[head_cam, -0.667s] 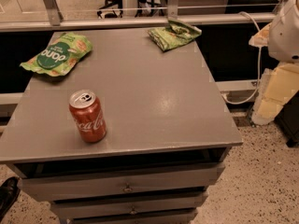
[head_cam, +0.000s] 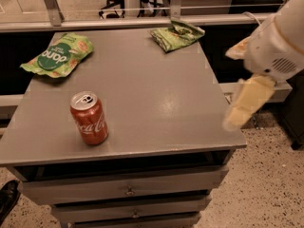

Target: Pick coke can

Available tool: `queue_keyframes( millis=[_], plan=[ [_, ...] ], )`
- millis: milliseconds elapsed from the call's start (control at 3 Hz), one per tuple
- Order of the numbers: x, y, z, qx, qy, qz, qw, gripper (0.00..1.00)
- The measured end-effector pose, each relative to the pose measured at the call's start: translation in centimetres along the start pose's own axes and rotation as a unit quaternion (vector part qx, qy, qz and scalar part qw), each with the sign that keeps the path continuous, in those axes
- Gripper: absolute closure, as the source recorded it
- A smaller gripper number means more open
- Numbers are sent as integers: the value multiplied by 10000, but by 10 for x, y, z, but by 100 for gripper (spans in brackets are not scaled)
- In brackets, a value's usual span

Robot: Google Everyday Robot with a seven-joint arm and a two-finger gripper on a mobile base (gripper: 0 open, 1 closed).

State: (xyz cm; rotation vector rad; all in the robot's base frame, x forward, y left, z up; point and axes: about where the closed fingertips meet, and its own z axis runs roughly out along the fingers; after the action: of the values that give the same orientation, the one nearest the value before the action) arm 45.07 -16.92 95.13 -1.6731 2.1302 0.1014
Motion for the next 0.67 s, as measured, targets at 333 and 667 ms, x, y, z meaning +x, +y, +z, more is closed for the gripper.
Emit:
queue_keyframes(
  millis=[333,667],
  plan=[
    [-69,19,59,-537,-1349,62,9894,0],
    [-118,32,85,-852,-2255,130,9704,0]
  ],
)
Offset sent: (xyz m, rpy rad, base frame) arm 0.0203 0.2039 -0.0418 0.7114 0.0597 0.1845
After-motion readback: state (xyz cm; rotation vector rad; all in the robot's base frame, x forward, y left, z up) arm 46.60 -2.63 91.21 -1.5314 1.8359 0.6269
